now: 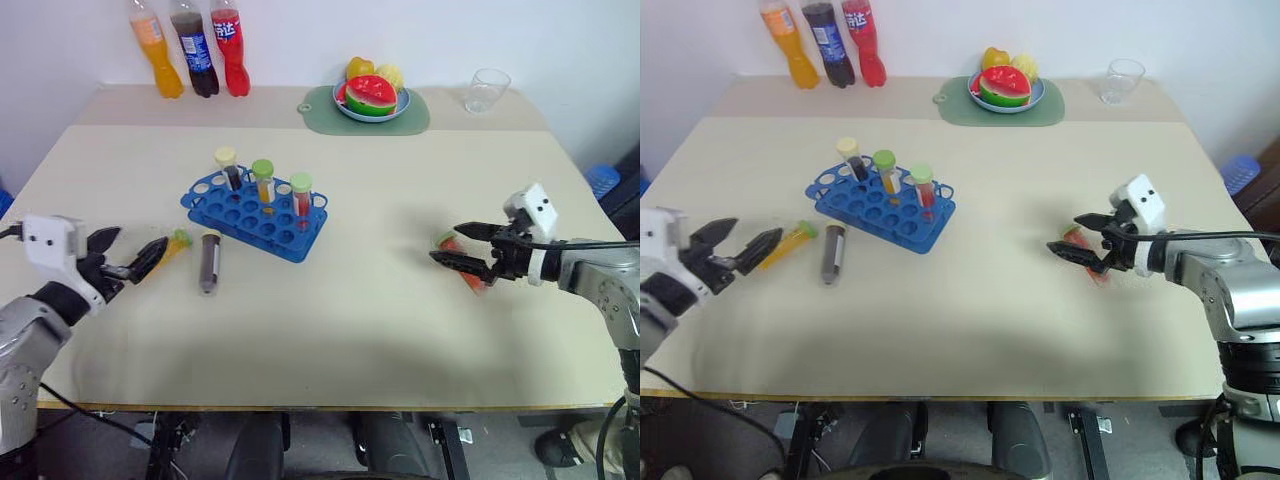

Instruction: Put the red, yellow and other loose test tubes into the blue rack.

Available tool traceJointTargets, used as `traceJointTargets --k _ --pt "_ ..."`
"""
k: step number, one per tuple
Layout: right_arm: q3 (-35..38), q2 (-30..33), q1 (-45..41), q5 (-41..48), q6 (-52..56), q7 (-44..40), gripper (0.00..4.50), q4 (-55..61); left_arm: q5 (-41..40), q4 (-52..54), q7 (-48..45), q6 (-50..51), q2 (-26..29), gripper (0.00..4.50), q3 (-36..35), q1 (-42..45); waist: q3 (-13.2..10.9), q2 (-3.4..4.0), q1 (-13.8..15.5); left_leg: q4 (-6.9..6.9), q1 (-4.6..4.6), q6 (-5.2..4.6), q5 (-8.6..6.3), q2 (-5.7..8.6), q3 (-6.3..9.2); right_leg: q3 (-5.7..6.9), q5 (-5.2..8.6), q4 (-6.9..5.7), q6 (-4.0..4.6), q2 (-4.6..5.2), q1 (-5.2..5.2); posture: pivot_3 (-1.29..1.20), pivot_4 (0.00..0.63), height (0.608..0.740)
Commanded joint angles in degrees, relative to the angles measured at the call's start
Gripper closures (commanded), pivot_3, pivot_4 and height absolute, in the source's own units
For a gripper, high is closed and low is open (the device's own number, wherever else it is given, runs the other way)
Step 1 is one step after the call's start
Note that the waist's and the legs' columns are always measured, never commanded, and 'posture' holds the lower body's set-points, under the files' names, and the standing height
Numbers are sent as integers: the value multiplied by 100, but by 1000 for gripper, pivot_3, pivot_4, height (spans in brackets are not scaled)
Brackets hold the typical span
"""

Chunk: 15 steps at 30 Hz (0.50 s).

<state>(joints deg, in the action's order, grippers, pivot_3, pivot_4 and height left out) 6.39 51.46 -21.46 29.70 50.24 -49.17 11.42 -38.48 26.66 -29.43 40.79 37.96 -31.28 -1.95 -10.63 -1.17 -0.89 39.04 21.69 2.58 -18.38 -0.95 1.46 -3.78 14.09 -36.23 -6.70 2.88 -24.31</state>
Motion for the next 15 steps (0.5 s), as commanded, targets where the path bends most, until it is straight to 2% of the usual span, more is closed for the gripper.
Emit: traceJointTargets --k 1,8,11,15 --pt "-188 211 -474 34 1143 437 0 383 -157 557 -464 -90 90 166 755 66 0 0 6 0 0 0 0 1 0 0 0 0 0 1 0 0 150 734" --pt "-1041 192 -1676 -148 2781 998 0 144 164 1232 -1092 -373 98 166 2521 203 0 2 -6 0 2 0 0 1 1 -1 0 1 2 -2 -3 0 150 734" --pt "-1255 184 -1864 -249 2930 1119 0 88 281 1257 -1166 -488 99 166 2768 241 0 2 1 1 4 -1 0 1 1 -1 0 1 2 -3 -4 0 150 734" --pt "-1892 3 -2725 -752 3160 1411 0 -1135 515 1534 -1279 -724 -111 166 3584 423 0 3 -8 8 6 -2 -1 3 -6 -5 0 3 1 0 -3 0 150 734"
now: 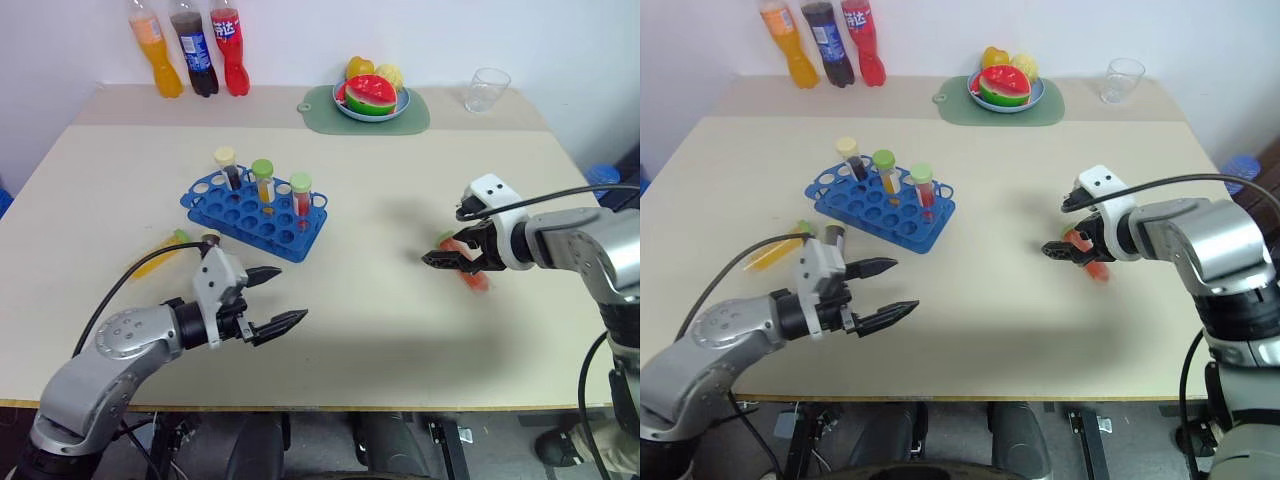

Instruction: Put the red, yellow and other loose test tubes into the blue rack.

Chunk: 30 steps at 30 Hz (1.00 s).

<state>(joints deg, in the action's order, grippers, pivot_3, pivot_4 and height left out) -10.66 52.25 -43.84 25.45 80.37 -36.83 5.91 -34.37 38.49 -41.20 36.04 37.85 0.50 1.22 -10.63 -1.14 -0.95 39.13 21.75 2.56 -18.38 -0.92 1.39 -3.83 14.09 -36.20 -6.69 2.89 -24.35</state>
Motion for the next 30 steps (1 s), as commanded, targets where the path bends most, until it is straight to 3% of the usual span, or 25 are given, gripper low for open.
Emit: traceJointTargets --k 1,14,17,23,26,30 --pt "-333 -159 -699 -483 106 250 0 -986 179 375 -101 -292 -119 166 527 113 0 -1 -3 0 1 0 0 0 -3 -4 0 1 0 0 0 0 150 734" --pt "-1531 -346 -1566 -968 115 -439 0 -2741 451 601 65 -522 -162 166 768 -248 0 3 4 -2 23 -7 -4 -1 2 -2 0 2 -1 -2 -21 0 150 734" --pt "-1728 -315 -1683 -989 118 -728 889 -2898 482 589 61 -568 -171 0 776 -291 -1 6 -3 -1 23 -7 -4 -1 2 -1 0 1 -1 -2 -21 0 150 734" --pt "-1807 -173 -1615 -960 23 -1125 3736 -2496 560 470 18 -670 -214 0 785 -309 -2 9 -3 -1 22 -7 -4 -2 3 -1 0 1 -1 -3 -21 0 150 734" --pt "-1519 -105 -1421 -837 -150 -1260 3736 -2050 536 374 39 -713 -225 0 656 -336 -3 14 -1 -1 23 -7 -4 -2 3 -1 0 1 -1 -3 -22 0 150 734" --pt "-208 -200 -263 -554 -2253 -1345 3736 -466 393 95 308 -755 -378 0 35 -505 -3 14 12 -3 28 -9 -5 -2 8 4 0 3 -2 -3 -25 0 150 734"
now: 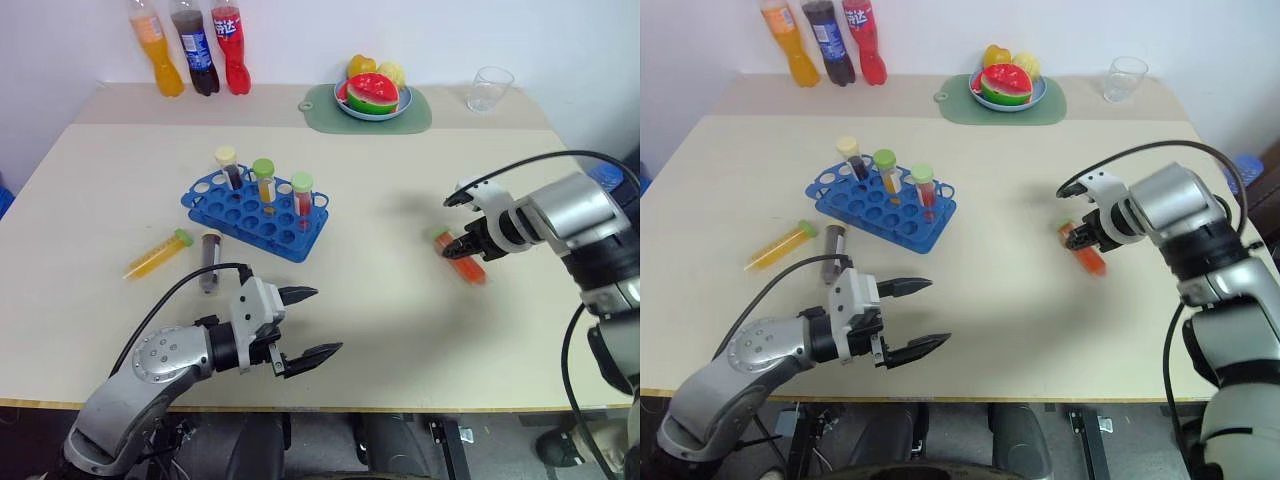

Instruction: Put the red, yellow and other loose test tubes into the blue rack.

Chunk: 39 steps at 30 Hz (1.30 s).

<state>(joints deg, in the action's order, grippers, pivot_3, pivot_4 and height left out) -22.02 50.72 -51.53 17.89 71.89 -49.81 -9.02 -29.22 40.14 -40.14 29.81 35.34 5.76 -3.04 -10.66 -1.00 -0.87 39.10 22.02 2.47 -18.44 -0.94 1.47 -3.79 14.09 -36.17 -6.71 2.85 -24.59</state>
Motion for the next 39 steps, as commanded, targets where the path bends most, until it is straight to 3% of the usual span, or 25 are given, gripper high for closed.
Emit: traceJointTargets --k 1,3,6,11,16,21,29,39 --pt "1280 -241 980 238 -2450 -104 3736 1476 -99 -224 389 -206 -250 0 -736 -123 0 0 6 1 5 0 0 0 5 4 0 1 -1 -1 -1 0 150 734" --pt "1692 -562 1591 281 -3774 -189 3736 1988 -22 -441 624 -332 -438 0 -1042 -164 1 0 7 5 6 -1 0 -1 7 6 0 0 -2 -2 -1 0 150 734" --pt "2111 -1855 2059 682 -4325 514 3736 2369 269 -1001 1220 -731 -906 0 -1467 -37 2 0 -37 6 0 0 0 -2 5 4 -1 -6 -2 -2 2 0 150 734" --pt "1526 -3609 2183 -82 -5852 1457 3736 1927 583 -1553 1583 -1317 -1338 0 -1685 154 4 0 -11 8 -10 15 9 -2 7 4 -6 -21 4 -4 4 0 150 734" --pt "928 -4736 2026 -728 -7106 1794 3736 780 821 -1746 1502 -1795 -1389 0 -1654 -103 6 0 -31 3 -11 20 11 -2 6 4 -5 -16 4 -3 3 0 150 734" --pt "800 -5142 1809 -1007 -7761 1865 3736 -193 762 -1673 1535 -1870 -1403 0 -1739 -349 6 0 -21 2 -11 24 13 -1 7 5 -5 -17 5 -1 3 0 150 734" --pt "856 -5290 1499 -1242 -8217 1977 3736 -1254 728 -1647 1541 -1874 -1373 0 -1818 -484 6 1 -53 0 -17 24 13 -2 7 5 -5 -21 5 -3 3 0 150 734" --pt "788 -5297 1581 -1118 -8178 1590 3736 -1347 703 -1628 1511 -1814 -1362 0 -1785 -449 7 1 -177 0 -31 24 13 -2 8 5 -5 -31 6 -2 12 0 150 734"
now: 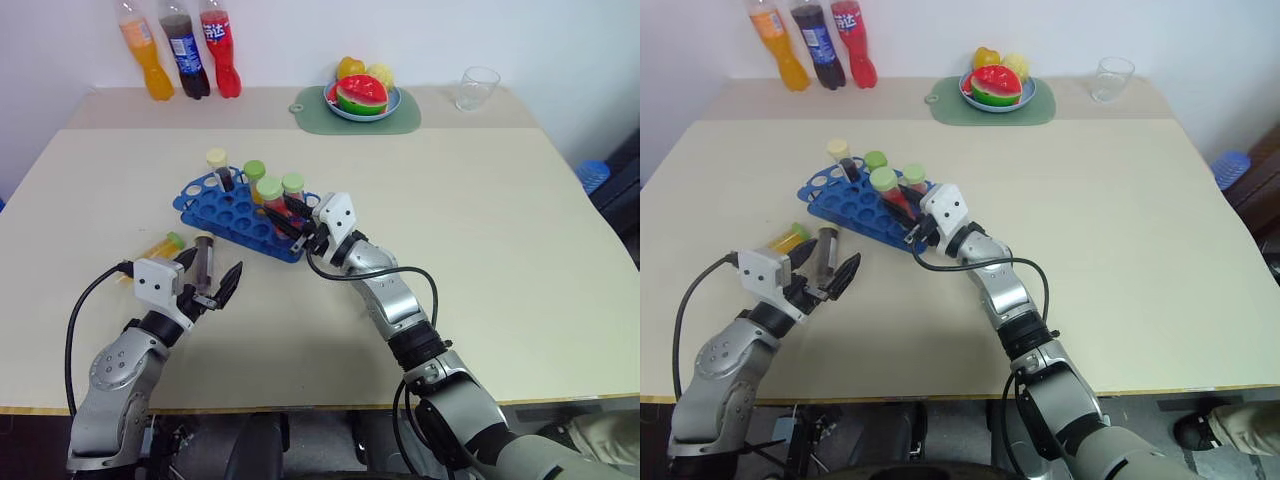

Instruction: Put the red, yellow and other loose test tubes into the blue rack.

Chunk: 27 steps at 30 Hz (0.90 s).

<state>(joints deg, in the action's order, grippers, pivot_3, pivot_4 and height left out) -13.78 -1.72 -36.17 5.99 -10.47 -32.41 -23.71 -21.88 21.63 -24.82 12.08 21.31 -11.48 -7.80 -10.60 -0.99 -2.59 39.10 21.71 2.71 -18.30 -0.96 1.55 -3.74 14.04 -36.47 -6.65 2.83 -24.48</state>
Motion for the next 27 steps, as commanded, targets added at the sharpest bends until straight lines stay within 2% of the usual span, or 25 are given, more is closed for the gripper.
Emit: traceJointTargets --k 1,18,21,26,27 --pt "-42 -61 59 66 69 -175 3736 139 -34 228 -27 -40 42 0 -58 23 0 0 -6 -1 -3 0 0 0 -1 -1 0 -2 0 0 1 0 150 734" --pt "4 -296 -341 -221 -140 18 3736 -551 -14 258 -11 -43 -7 0 3 -12 -1 1 -8 -3 -14 0 0 0 -2 -3 1 -8 1 0 6 0 150 734" --pt "20 -269 -277 -74 -73 -218 3736 -473 5 271 50 -40 -29 0 -6 -25 -1 1 -10 -4 -14 0 0 0 -2 -3 1 -8 1 0 6 0 150 734" --pt "92 -252 -183 13 -179 -275 1363 -58 -67 448 319 259 84 0 -235 104 -1 2 -5 -5 -14 0 0 0 0 -3 1 -8 1 0 6 0 150 734" --pt "113 -244 -183 3 -194 -228 755 40 -157 536 398 440 128 0 -308 182 -2 2 -4 -5 -13 0 0 0 0 -3 1 -8 1 0 6 0 150 734"
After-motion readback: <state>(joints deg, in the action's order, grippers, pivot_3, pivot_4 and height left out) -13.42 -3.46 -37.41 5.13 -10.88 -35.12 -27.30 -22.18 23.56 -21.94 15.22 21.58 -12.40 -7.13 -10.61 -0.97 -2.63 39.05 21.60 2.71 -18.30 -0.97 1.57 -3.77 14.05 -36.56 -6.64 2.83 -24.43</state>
